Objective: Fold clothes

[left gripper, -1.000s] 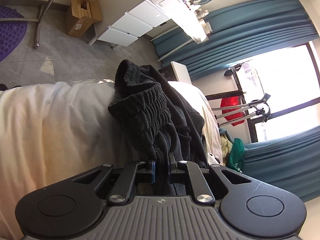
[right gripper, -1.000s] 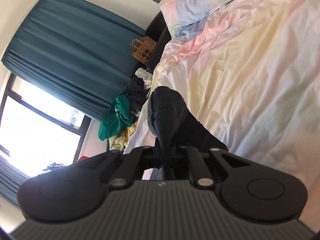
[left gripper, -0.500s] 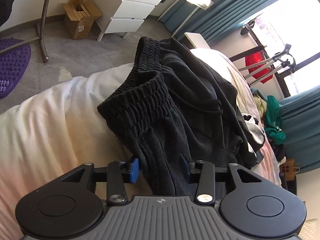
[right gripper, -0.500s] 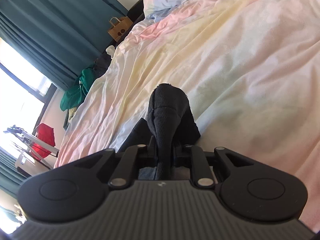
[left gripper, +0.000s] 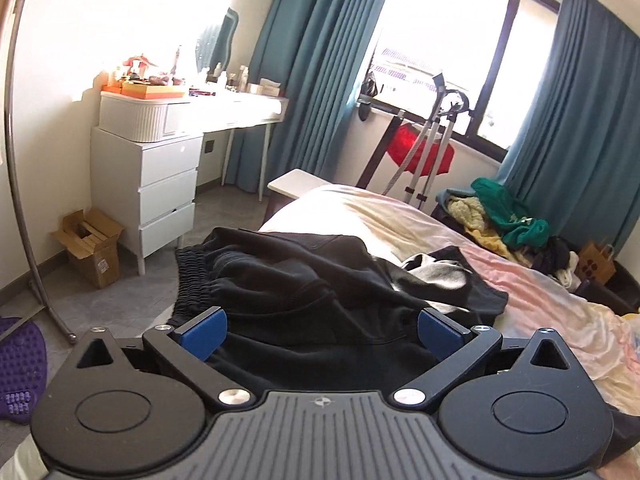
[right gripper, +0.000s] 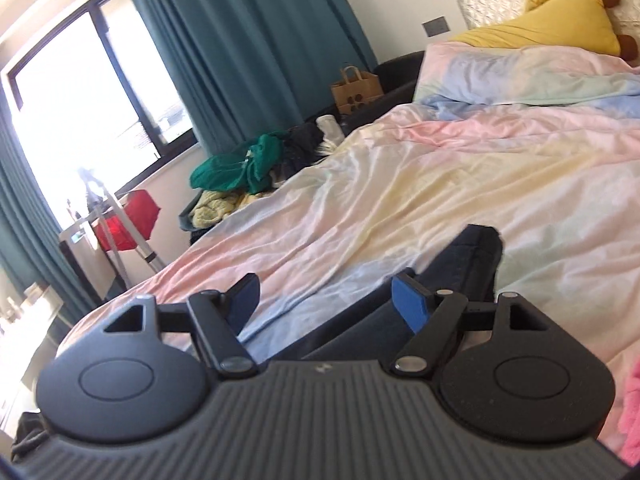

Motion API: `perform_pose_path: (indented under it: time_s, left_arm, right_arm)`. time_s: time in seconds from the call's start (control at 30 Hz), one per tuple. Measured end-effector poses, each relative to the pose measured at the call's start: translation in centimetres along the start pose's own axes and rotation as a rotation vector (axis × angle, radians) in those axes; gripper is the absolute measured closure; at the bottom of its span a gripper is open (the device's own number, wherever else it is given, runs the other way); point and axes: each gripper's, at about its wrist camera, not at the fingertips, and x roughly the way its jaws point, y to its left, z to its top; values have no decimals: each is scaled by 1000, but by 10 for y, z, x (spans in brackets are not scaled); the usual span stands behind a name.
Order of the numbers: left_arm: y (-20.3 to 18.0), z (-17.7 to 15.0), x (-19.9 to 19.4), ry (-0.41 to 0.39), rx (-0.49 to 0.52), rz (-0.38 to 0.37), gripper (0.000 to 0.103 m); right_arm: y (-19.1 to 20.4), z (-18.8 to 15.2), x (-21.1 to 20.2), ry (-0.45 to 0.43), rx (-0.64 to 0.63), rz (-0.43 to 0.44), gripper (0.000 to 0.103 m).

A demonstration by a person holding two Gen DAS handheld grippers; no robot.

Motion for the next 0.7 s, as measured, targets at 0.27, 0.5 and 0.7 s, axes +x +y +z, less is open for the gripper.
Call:
perform_pose_path:
  time_s: [0.27,0.5,0.7]
  left_arm:
    - [-85,-5,44,-25,108,-72,0]
    - [-118,-25,99,-11,189,-80,0]
    - [-86,-50,152,54,145,-93,0]
  right_arm:
    - [121,-38,-13,124,-81,290,27]
    - [189,-95,11,242,-186,393,28]
    - [207,-117,69,373,-57,398,35]
